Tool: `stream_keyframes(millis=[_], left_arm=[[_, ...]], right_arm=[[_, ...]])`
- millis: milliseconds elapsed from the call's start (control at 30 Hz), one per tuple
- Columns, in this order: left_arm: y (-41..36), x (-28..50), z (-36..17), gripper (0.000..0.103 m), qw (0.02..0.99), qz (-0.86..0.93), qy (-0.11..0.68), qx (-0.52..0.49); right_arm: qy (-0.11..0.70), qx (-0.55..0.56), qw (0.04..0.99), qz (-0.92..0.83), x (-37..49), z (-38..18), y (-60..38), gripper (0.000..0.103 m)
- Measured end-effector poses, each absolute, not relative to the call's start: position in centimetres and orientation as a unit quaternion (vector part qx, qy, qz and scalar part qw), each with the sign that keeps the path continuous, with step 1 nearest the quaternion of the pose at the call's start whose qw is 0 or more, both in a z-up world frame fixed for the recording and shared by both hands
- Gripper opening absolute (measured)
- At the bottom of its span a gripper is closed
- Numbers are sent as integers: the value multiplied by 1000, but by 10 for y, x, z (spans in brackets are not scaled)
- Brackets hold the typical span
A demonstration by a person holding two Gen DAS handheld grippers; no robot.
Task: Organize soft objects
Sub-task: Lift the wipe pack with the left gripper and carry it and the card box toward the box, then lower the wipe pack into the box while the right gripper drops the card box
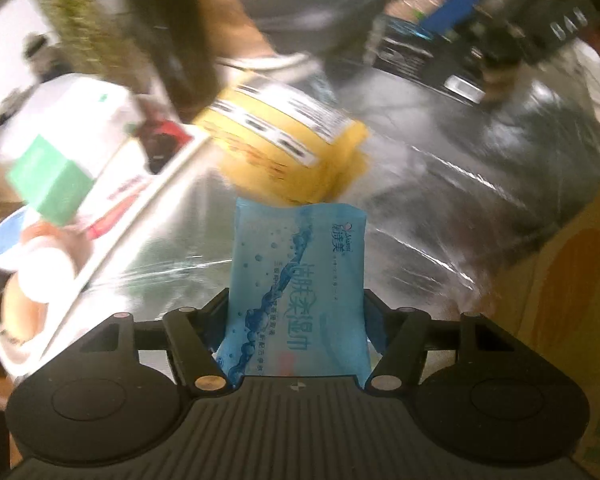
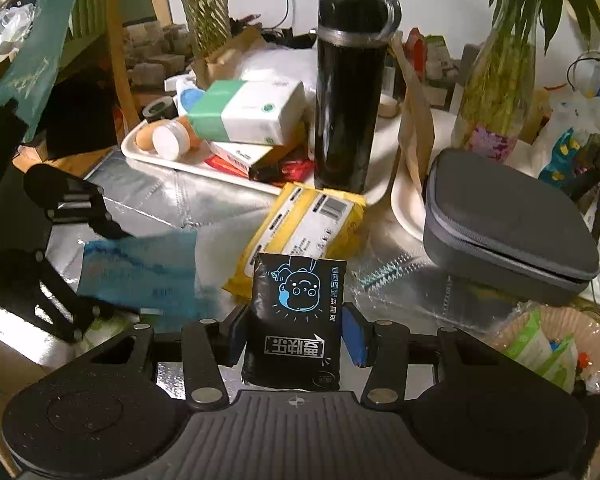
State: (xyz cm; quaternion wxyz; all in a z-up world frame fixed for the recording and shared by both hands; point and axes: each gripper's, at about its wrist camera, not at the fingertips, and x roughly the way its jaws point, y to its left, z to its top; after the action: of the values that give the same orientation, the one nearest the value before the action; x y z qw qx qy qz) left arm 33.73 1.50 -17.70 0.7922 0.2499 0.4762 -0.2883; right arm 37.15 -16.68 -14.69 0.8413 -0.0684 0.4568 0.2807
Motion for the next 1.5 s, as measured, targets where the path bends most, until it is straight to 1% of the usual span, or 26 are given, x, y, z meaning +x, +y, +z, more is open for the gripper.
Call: stream_keyframes(millis=[500,700,1000,1267,1433,1500], left_arm=[[58,300,-106,65,858,-136,450,206],[62,272,-81,65,875,-94,435,190],[65,229,-37,65,896,-79,416,133],[53,185,2,65,910,-84,392,109],[37,160,13,65,907,-90,399,101],[35,154,13,65,902,-90,414,81]], right_arm=[[442,-17,853,277,329,-115,-189,51],[425,-24,857,292,302,-86,-189,51],[409,-35,859,306,259,-54,-194,52],[399,-52,857,322,222,-35,-192,52],[396,-54,857,325,203,-26,-191,52],[394,-57,857,326,197,-24,-191,52]])
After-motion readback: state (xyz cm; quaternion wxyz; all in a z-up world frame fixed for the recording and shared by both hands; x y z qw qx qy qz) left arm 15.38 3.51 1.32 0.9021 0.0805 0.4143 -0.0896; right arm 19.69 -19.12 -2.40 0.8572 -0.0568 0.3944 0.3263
